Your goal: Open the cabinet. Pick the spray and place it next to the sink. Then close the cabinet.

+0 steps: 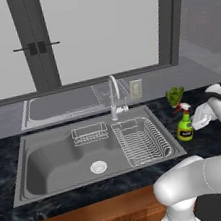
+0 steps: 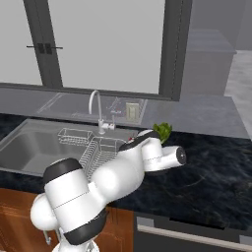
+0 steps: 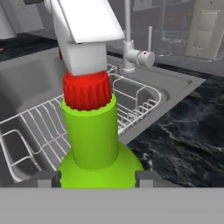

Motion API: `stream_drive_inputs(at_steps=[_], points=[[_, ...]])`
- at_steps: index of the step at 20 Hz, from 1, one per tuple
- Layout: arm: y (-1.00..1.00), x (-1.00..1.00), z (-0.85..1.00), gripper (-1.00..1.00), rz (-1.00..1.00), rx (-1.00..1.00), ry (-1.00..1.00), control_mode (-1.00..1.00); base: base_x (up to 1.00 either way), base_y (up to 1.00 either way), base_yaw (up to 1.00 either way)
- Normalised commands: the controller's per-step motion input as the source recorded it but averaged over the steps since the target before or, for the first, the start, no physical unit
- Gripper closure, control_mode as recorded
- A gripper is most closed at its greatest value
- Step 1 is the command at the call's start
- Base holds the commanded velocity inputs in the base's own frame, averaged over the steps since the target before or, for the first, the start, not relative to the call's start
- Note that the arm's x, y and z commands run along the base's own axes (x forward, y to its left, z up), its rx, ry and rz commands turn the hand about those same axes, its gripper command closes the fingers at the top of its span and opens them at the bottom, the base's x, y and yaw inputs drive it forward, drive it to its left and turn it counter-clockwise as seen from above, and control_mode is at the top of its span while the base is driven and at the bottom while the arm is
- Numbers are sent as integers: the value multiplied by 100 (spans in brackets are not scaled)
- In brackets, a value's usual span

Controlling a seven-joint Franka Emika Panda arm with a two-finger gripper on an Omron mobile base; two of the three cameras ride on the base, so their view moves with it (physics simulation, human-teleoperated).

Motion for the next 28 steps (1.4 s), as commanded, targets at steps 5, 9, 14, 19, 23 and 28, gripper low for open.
stream_drive_inputs(at_steps=[5,9,14,19,23,28], points=[[-1,0,0,100,0,0,0,-100,0,0,0],[0,0,0,100,0,0,0,-100,0,0,0],[0,0,-4,100,0,0,0,-100,0,0,0],[0,-2,0,100,0,0,0,-100,0,0,0],[0,0,0,-100,0,0,0,-100,0,0,0],[0,0,0,-100,0,0,0,-100,0,0,0]])
